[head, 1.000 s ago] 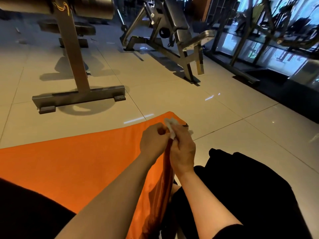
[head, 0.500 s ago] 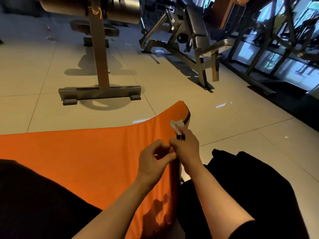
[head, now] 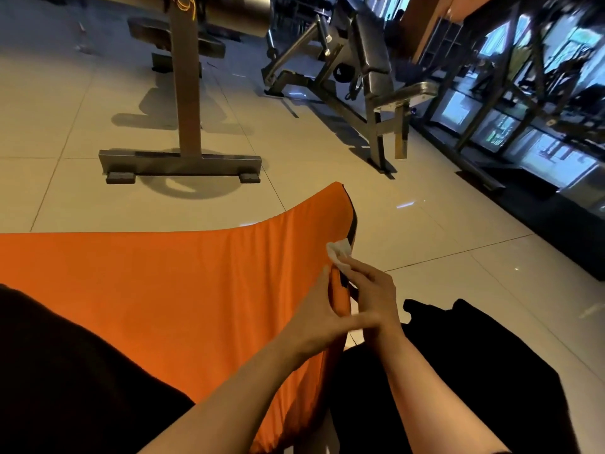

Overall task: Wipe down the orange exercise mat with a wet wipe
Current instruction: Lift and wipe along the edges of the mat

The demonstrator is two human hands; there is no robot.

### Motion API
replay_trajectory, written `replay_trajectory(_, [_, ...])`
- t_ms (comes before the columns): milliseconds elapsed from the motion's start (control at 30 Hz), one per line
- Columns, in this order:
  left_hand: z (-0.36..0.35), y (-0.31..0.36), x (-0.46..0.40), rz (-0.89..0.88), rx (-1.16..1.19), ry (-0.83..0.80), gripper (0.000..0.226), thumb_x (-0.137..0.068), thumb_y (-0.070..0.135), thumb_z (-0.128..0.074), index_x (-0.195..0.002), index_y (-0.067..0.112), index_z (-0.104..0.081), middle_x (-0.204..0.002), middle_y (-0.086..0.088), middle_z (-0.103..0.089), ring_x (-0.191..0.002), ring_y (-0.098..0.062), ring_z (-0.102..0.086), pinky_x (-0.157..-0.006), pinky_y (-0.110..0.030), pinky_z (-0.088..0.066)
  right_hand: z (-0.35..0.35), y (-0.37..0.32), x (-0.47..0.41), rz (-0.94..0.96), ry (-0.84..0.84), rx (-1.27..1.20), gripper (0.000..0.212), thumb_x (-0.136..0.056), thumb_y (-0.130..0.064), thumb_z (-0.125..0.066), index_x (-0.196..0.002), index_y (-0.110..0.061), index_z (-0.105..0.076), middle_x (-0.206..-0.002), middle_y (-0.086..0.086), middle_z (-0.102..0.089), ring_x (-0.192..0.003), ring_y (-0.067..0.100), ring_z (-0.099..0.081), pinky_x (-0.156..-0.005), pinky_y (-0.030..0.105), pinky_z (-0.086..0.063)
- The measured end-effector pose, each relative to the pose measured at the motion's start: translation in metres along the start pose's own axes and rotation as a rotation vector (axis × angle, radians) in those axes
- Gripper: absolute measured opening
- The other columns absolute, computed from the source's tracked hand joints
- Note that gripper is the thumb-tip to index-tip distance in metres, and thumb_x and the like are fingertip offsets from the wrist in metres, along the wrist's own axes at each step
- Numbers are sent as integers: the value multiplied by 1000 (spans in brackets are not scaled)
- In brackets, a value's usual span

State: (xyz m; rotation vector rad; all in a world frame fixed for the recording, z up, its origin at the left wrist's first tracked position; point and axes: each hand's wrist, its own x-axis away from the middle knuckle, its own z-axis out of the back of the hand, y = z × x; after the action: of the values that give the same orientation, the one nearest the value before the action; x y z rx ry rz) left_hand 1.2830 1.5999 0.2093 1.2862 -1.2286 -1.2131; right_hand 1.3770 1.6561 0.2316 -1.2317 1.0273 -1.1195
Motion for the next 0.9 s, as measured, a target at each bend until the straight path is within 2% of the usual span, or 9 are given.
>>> replay_trajectory(233, [14,-7,10,-4,-44,185,70,-71,3,-77,-117,46,-45,-115,21,-61,-111,1,-59,-90,-21,-52,8,3,8,15,-108,89,34,-92,5,-50,-112,-12,-72,-119,2,-69,-118,10,-60,-93,17,-49])
replay_trajectory(367, [9,-11,13,-65,-117,378,42,-68,-2,-71,-102,20,-60,-88,9,-71,-79,-9,-66,-68,-19,-50,15,3,36,246,-317,336,54,-88,10,-55,-98,-41,-73,-112,-22,-68,-120,0,-56,-105,18,-40])
replay_trajectory(433, [6,-9,16,-59,-135,414,49,-70,0,-74,-113,18,-59,-104,9,-70,-82,-5,-64,-70,-12,-46,21,2,38,361,-412,525,53,-92,2,-56,-108,-47,-66,-121,-34,-59,-127,-8,-46,-108,14,-33])
replay_trajectory(500, [3,-4,19,-16,-159,425,67,-72,3,-74,-134,13,-52,-128,3,-62,-83,7,-58,-77,-12,-45,25,0,23,372,-375,698,47,-99,-9,-50,-126,-47,-55,-141,-24,-48,-135,-5,-37,-113,20,-28])
replay_trajectory(567, [3,-1,22,-2,-165,420,79,-72,3,-73,-144,12,-41,-113,18,-67,-75,16,-54,-79,-13,-46,25,-4,14,339,-301,790,52,-100,-10,-46,-133,-51,-40,-150,-16,-39,-139,1,-32,-116,26,-24])
replay_trajectory(633, [6,0,25,23,-154,419,86,-72,3,-72,-148,13,-33,-77,34,-64,-75,19,-56,-78,-9,-46,21,-4,19,366,-367,798,53,-99,-8,-47,-134,-48,-42,-148,-21,-39,-136,-9,-30,-113,15,-23])
replay_trajectory(767, [13,1,28,53,-135,456,81,-71,7,-76,-143,15,-40,-99,18,-69,-99,-1,-63,-92,-30,-51,21,1,31,455,-491,921,52,-94,-6,-49,-139,-32,-48,-145,-22,-36,-132,-11,-27,-103,0,-19])
replay_trajectory(833, [12,1,30,66,-123,448,85,-71,5,-74,-146,15,-36,-79,30,-62,-85,10,-62,-83,-21,-53,22,-6,19,462,-524,971,55,-94,-5,-45,-140,-34,-46,-144,-26,-32,-136,-5,-26,-101,-1,-17])
replay_trajectory(900, [11,1,31,63,-136,439,84,-71,2,-72,-146,15,-37,-73,32,-59,-74,12,-62,-73,-13,-51,22,-10,2,409,-525,1032,57,-99,-6,-42,-144,-40,-40,-153,-21,-27,-144,3,-21,-110,13,-21])
